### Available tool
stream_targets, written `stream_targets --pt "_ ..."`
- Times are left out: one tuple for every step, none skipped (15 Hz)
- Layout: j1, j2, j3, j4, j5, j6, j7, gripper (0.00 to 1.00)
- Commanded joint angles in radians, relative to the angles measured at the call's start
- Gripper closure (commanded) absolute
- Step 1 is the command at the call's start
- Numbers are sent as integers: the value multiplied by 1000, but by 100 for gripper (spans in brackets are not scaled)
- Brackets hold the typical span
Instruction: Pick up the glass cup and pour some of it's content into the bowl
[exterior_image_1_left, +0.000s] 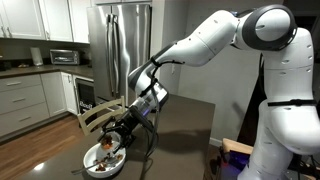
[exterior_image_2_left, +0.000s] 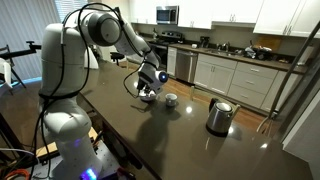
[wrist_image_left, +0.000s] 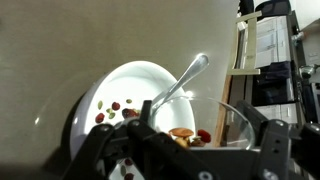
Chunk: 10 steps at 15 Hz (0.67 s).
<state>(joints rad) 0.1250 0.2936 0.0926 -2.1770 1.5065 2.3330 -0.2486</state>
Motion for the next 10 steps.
stream_targets --pt "8 55 4 64 46 26 -81 41" --pt "6 59 0 68 25 11 -54 41" --pt "4 39 -3 40 5 -2 -30 16" --pt "4 49 -4 49 5 -2 -30 16" --pt "4 55 -4 54 5 -2 -30 16" --pt "4 57 -4 56 5 -2 -30 16" --pt "4 58 -4 56 5 -2 -30 41" --pt "1 50 -4 48 11 -4 -42 41" --pt "1 45 -5 43 11 -5 -41 41" --pt "-3 36 -8 37 4 -10 -38 41"
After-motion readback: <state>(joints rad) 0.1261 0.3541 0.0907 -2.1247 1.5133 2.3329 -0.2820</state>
